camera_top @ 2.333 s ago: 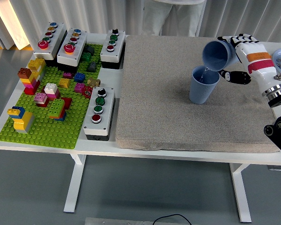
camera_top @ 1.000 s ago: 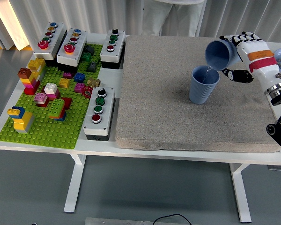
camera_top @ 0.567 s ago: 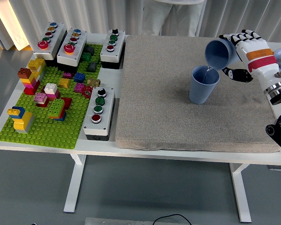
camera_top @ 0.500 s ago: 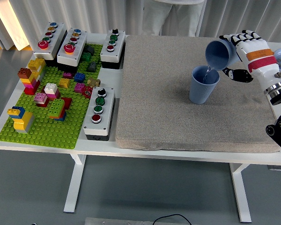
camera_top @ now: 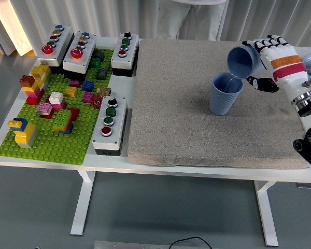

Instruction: Pick cup pour cup place

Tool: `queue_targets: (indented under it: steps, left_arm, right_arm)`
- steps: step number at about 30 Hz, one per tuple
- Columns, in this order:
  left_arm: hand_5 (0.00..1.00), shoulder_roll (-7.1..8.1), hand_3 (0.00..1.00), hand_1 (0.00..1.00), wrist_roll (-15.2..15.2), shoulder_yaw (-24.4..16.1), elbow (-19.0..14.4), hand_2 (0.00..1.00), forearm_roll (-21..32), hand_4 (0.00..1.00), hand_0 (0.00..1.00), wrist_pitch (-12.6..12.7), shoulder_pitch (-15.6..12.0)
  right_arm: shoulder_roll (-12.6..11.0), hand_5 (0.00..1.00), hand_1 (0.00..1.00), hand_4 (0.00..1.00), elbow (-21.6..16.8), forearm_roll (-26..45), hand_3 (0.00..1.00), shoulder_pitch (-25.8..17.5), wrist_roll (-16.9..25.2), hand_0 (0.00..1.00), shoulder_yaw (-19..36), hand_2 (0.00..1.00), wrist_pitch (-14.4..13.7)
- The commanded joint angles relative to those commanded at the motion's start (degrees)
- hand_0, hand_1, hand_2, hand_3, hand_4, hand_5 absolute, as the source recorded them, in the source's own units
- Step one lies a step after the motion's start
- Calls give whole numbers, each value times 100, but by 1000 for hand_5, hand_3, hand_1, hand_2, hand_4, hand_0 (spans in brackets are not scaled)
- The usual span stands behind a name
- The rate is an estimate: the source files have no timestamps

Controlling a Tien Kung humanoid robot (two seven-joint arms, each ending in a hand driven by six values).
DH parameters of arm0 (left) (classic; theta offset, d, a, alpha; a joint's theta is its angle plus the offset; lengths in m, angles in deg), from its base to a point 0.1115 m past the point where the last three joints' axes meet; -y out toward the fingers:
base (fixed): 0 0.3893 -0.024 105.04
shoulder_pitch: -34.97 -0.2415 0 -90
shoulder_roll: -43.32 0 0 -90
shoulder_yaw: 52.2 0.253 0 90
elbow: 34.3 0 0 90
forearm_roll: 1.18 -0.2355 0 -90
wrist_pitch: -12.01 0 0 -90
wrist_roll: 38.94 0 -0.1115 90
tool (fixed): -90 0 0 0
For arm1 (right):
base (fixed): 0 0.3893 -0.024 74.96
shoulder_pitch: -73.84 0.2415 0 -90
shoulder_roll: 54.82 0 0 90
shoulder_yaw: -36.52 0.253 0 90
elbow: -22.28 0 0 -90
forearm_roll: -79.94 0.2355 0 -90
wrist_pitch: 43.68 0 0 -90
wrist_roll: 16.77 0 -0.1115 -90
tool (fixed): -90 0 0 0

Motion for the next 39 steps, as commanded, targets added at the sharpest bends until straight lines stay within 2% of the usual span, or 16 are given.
queue_targets:
  steps: [2, 17, 39]
  left_arm:
    - [928, 0, 639, 793, -1, 1, 0, 852, -6, 554, 746, -1, 1]
    - [928, -2, 638, 793, -5, -30, 0, 852, -25, 554, 746, 2, 8]
    - [927, 1, 638, 794, -2, -13, 0, 852, -2, 553, 747, 2, 13]
  right_arm:
    - [-5, 145, 785, 742, -4, -41, 722, 1, -34, 922, 0, 713, 15]
    - [-11, 136, 789, 741, 29, -71, 724, 14, -101, 926, -1, 727, 76]
    - [-26, 119, 791, 736, -21, -189, 715, 21, -220, 928, -59, 730, -13]
